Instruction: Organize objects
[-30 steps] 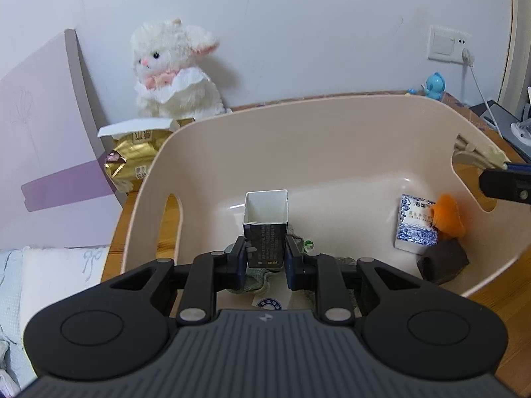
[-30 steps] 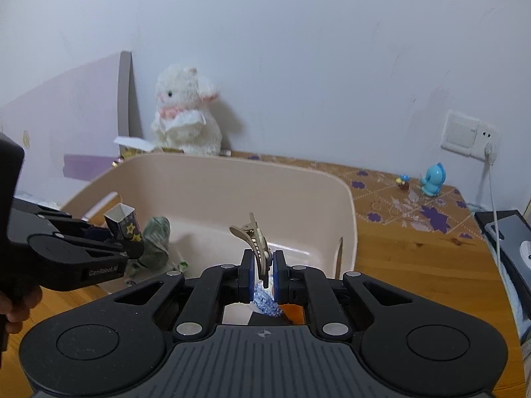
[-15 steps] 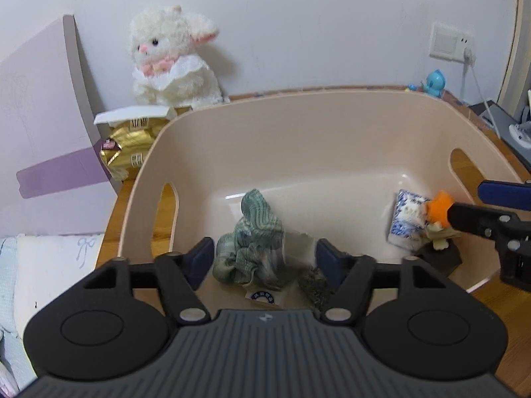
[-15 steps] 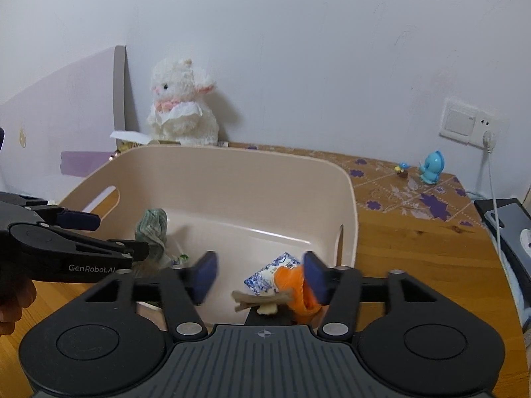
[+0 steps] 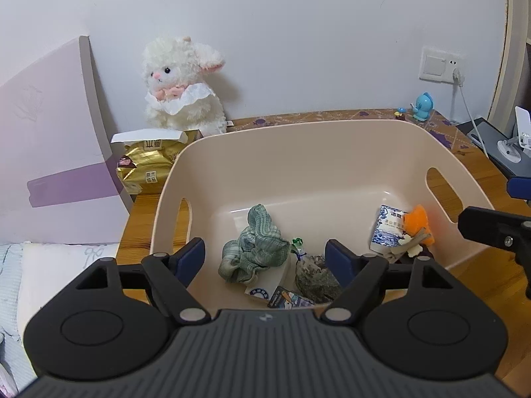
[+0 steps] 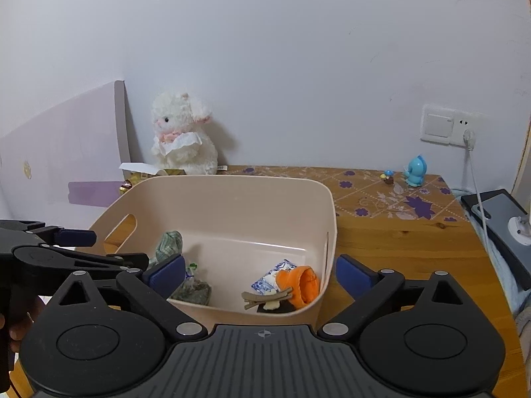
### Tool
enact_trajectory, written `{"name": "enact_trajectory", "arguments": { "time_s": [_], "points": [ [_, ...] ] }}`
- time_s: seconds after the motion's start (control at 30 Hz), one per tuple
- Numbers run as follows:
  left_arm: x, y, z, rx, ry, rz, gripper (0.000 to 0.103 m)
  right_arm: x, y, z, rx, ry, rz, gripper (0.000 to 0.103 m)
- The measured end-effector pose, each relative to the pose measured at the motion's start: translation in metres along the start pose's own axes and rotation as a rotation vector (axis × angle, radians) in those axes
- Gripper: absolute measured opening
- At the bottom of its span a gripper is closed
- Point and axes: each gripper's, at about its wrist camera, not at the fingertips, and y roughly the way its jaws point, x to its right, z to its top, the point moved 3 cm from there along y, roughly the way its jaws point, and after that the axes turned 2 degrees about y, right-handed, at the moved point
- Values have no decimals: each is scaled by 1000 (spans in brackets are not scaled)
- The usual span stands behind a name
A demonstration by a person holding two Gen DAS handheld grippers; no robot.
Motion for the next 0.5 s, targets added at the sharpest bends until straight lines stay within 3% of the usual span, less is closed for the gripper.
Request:
{"name": "enact_trajectory", "arguments": {
  "time_s": [0.5],
  "points": [
    [8, -65, -18, 78, -3, 24, 82, -5, -62, -17, 38, 13, -5, 102]
  ]
}}
